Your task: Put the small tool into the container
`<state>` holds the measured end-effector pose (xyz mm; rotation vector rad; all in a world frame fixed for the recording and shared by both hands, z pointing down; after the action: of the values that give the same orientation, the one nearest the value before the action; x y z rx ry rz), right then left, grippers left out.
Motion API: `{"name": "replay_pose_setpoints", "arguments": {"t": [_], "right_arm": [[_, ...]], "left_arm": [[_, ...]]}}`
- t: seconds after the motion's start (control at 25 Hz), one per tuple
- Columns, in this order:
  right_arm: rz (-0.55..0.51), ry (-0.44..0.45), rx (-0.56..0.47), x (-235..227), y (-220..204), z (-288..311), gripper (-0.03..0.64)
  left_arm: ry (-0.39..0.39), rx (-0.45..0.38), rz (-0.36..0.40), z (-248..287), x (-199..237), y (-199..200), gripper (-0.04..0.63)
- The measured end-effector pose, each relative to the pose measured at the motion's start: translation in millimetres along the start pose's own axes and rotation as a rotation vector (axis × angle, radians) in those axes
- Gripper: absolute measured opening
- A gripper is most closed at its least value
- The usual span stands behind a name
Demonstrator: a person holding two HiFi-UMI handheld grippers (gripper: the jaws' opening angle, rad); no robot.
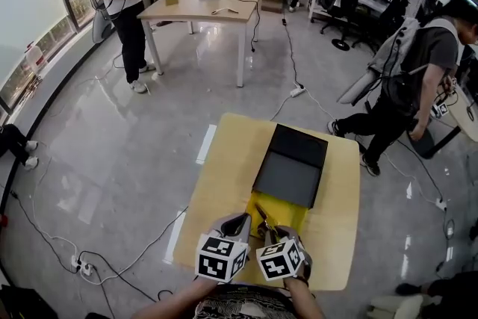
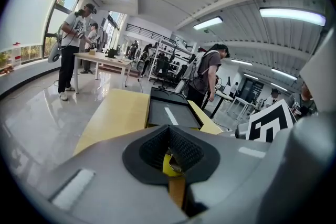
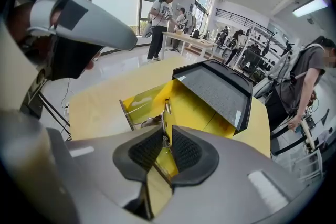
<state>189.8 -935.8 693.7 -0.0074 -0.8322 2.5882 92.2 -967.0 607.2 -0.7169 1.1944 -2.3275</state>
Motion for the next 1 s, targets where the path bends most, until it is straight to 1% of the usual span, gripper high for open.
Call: {"name": "replay_pose_setpoints", "arguments": {"t": [0.12,0.28,0.48,0.6,0.68,1.0], "right_arm": [[0.016,-0.017,-0.016,38.9,-15.7,-21.3,0.054],[0.048,-0.034,-0.043,79.3,-32.6,-57.8,0.04],[0.142,-0.042,-0.132,115.7,-44.2,-117.2,0.006],[0.19,-0.03,-0.191,126.8,-48.1,-164.0,0.006],[0.226,-0.015,-0.225,143.3,-51.4,-193.7,0.006],[0.318,0.034,-0.367,205.6,-81.4,-285.3,0.006]], "left_arm": [[-0.012,-0.006,0.008,-41.4,-2.4,-22.8,0.002],[-0.031,-0.007,0.021,-93.0,-14.2,-44.9,0.002],[-0.056,-0.01,0.04,-149.9,-38.7,-61.0,0.003],[-0.068,-0.013,0.049,-183.5,-64.6,-59.8,0.003],[-0.074,-0.015,0.058,-210.6,-76.8,-63.6,0.003],[-0.098,-0.027,0.096,-298.3,-119.3,-100.2,0.003]]}}
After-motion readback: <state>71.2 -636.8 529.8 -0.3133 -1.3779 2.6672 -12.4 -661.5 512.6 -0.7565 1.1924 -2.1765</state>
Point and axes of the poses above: the fingertips, and each gripper's own axes: z forward along the fingers, x to its left, y out of its top, the point moved 4 cm from there along -z, backward along the fingers, and after that the axes turned 3 degrees about z, right-handed, at the moved point
